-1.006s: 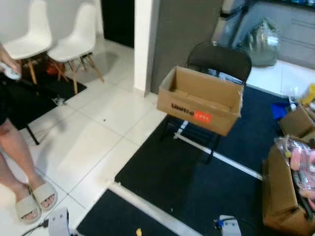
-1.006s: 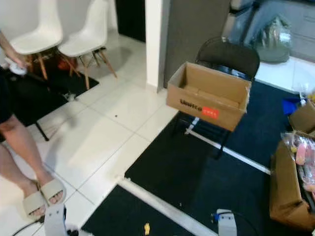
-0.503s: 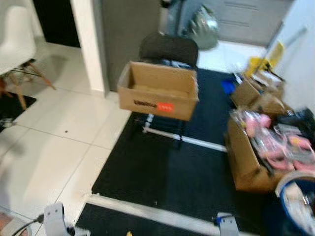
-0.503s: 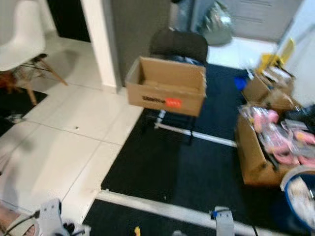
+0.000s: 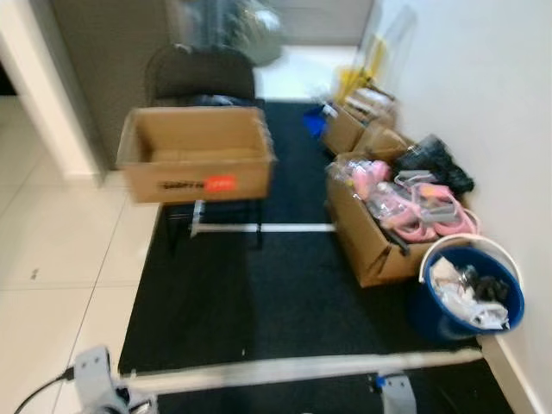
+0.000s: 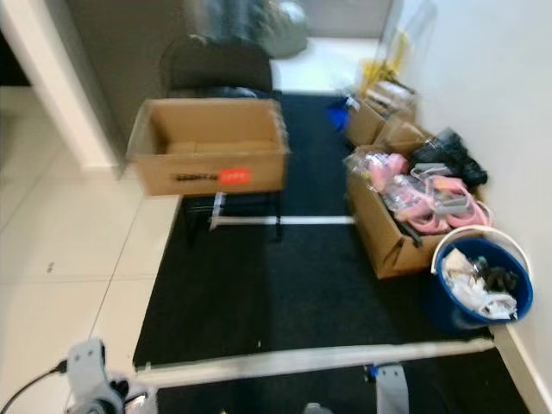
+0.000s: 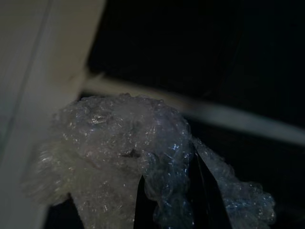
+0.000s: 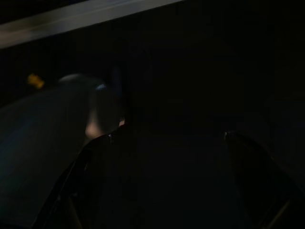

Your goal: Picking trash to rubbish bin

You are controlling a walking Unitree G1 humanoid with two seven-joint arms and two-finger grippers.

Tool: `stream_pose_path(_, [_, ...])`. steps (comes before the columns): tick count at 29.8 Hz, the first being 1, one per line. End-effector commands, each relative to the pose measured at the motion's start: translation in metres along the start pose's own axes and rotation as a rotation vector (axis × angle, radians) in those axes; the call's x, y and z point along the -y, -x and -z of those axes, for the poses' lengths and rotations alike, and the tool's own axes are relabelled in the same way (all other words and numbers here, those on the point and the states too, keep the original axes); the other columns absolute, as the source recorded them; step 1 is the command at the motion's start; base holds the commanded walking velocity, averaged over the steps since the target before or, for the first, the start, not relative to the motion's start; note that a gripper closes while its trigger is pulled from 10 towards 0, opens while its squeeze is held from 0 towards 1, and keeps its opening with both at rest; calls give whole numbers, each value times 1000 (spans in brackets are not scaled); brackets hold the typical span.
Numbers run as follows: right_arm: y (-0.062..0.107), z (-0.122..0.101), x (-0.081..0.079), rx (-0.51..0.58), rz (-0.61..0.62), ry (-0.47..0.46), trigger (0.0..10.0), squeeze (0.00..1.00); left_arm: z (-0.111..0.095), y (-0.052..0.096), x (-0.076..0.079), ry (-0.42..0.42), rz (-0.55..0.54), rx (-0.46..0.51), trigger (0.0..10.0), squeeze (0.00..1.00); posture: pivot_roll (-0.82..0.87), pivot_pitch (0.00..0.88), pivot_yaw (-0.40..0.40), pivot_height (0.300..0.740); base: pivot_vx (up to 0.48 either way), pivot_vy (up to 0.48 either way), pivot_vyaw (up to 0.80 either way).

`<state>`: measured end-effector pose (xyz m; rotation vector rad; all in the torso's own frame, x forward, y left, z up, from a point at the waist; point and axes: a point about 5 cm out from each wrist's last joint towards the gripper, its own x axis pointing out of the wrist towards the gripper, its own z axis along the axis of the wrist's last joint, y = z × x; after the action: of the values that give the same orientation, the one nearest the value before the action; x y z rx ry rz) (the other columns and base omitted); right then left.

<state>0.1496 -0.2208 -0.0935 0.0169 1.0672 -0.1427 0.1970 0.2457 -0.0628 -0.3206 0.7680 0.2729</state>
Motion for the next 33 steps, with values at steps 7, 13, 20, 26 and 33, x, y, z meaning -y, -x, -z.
stream_pose_path(7, [0,0,-2,7,-4,-10,10000,0,5,2,-5,17,-16,-9,10000,0,-6,70,19,740,0,0,-343])
stream_pose_path(13, [0,-1,-3,11,-7,-10,10000,0,0,1,-5,27,-22,17,10000,0,1,74,15,740,42,0,0])
stream_pose_path(20, [0,-1,-3,14,-15,-3,10000,0,-4,1,-6,26,-25,31,10000,0,1,70,12,740,269,0,0])
stream_pose_path(26, [0,-1,-2,18,-16,-6,10000,0,-7,0,-5,24,-18,45,10000,0,2,69,10,740,311,0,0])
stream_pose_path(33, [0,-1,-1,19,-20,0,10000,0,-25,-2,-4,34,-9,117,10000,0,5,68,8,740,329,0,0])
